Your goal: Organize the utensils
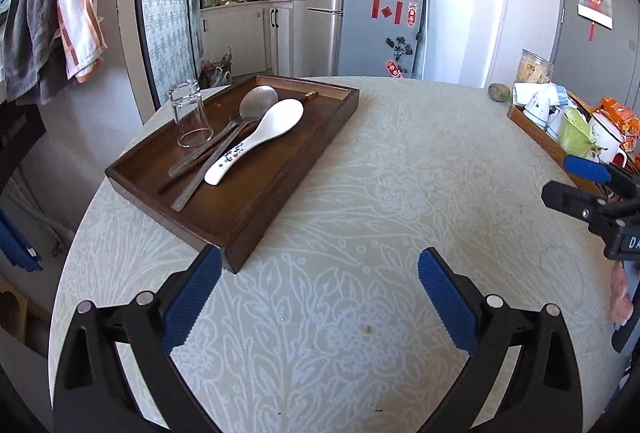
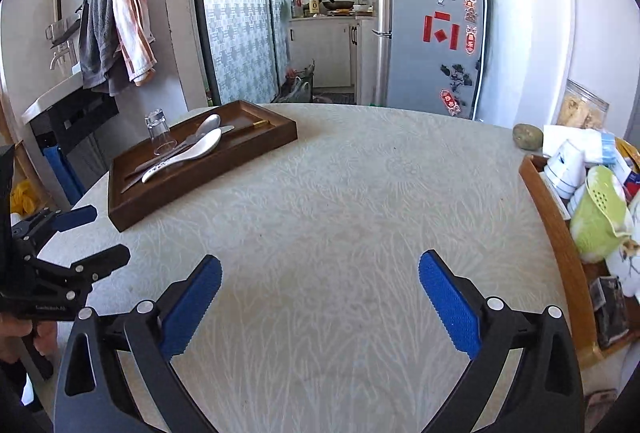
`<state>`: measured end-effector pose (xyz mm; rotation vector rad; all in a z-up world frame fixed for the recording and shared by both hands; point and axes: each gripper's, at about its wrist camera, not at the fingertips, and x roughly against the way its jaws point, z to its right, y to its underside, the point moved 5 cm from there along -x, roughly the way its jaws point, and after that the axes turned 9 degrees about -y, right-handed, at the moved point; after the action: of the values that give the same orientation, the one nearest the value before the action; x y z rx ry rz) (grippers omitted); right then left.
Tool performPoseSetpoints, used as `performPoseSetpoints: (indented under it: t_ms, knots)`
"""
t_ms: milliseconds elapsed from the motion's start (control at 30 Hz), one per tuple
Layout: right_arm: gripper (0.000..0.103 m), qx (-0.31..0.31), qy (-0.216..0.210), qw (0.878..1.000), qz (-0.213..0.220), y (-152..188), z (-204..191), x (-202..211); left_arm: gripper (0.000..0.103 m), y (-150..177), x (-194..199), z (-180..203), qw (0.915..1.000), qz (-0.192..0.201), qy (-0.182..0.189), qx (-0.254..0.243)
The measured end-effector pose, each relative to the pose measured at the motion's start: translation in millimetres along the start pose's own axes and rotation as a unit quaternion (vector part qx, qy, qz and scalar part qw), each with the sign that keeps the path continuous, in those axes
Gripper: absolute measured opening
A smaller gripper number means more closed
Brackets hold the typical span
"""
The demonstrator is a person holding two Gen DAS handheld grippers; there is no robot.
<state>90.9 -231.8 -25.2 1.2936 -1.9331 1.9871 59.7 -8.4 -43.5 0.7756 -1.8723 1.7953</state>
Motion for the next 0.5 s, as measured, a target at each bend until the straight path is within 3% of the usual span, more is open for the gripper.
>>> performPoseSetpoints:
  t_ms: [267, 500]
  knots:
    - [0.100, -0.003, 0.017, 1.000, -0.023, 31.6, 1.4, 5.2, 0.100, 9.4, 2.2, 7.6, 0.9995, -0.028, -0.007, 0.011]
    - [0.100, -0.003, 0.014, 0.999, -0.034, 36.1, -0.9, 3.3, 0.100, 17.8, -2.8, 9.3, 0.9985, -0.050, -0.018, 0.011]
